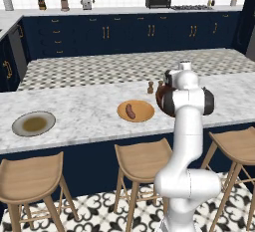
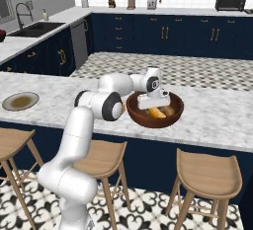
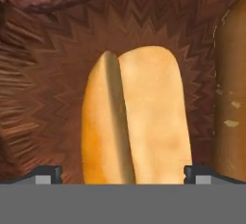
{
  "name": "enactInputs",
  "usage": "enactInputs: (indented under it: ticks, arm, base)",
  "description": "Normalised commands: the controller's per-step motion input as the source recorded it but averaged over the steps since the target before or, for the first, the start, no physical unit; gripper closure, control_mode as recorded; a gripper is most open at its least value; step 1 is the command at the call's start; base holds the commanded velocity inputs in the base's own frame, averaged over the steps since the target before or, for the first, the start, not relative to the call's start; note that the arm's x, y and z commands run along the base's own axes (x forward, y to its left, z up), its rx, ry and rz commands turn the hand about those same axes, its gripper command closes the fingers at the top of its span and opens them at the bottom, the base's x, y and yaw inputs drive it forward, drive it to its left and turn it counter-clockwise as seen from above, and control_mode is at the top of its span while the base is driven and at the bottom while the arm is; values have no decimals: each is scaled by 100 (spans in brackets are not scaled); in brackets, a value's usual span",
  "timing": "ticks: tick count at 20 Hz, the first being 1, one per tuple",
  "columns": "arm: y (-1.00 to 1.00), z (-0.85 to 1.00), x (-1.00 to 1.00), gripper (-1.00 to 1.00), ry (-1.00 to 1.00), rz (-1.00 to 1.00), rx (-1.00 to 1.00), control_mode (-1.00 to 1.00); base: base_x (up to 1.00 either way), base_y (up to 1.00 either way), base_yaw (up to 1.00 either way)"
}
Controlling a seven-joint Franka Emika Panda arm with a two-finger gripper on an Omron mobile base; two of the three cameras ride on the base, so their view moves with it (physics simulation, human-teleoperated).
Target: Place one bun and one sausage from the bowl on each plate.
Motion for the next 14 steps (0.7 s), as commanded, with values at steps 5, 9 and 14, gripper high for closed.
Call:
enactInputs:
  ticks: [5,9,14]
  arm:
    - [0,-46,-1,-100,-12,0,-2,-100]
    - [0,-10,0,100,-6,0,0,-100]
    - [0,9,0,100,-1,0,0,-100]
  base:
    - [0,0,0]
    - [0,0,0]
    - [0,0,0]
